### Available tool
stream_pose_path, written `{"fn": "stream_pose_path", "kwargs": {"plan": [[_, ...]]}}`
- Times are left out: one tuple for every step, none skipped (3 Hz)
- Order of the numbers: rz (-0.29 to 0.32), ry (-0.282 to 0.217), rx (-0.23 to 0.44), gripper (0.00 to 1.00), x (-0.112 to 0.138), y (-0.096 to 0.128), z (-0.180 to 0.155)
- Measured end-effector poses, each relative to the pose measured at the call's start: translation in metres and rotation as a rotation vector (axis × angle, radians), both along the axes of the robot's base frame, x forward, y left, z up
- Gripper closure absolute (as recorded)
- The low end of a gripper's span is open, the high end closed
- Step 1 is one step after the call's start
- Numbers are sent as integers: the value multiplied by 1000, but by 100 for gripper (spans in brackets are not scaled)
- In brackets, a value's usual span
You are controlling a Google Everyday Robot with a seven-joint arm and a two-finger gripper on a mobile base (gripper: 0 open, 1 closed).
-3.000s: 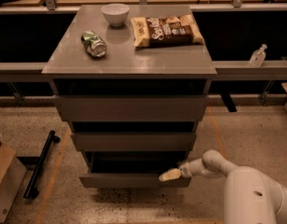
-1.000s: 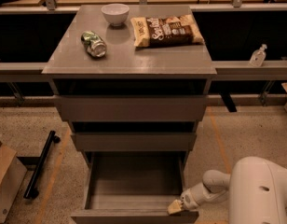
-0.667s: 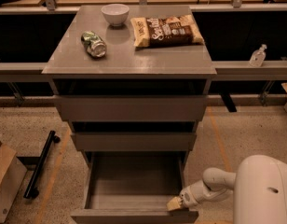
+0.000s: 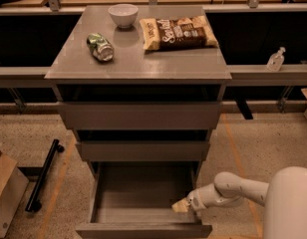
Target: Open bottom drawer
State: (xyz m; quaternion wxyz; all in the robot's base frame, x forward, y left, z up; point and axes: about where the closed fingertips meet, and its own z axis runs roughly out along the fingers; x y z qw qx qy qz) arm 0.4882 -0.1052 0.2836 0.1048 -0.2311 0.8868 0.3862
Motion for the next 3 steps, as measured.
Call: {"fn": "stream_pose_path", "kwargs": {"plan": [[6,-7,6,12,1,4,1],[8,-5,8,0,0,6,0],[9,-5,8,0,0,6,0]]}}
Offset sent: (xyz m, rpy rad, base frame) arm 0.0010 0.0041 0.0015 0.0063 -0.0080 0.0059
